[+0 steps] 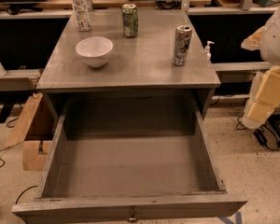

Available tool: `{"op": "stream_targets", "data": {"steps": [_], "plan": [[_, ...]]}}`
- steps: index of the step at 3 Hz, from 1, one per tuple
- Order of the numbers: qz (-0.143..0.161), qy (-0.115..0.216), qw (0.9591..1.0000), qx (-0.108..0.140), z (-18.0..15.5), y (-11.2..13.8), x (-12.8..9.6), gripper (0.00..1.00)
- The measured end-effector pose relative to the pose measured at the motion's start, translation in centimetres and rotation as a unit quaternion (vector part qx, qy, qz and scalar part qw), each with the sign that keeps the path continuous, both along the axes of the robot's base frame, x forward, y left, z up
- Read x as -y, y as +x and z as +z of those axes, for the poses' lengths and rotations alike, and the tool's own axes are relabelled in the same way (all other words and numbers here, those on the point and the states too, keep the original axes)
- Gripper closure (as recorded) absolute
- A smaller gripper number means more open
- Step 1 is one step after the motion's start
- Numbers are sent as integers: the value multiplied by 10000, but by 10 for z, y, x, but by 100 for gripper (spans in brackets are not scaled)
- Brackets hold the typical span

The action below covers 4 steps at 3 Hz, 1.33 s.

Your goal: Place redbull can into top drawer

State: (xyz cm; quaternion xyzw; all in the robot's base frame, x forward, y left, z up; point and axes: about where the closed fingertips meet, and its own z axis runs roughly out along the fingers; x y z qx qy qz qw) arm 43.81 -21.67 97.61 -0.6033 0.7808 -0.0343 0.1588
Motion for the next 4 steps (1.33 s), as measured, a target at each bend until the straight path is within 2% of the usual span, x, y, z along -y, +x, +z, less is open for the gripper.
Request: {"op": "stream_targets", "data": {"steps": [1, 2, 3, 4], "plan": [[-11, 20, 10000, 22, 0, 1, 0, 0], [-225, 424, 9978, 453, -3, 26, 4, 0], [-455, 1205, 9861, 1046, -6, 69, 20, 0], [-762, 2231, 9596, 1538, -16, 113, 29, 0]]}}
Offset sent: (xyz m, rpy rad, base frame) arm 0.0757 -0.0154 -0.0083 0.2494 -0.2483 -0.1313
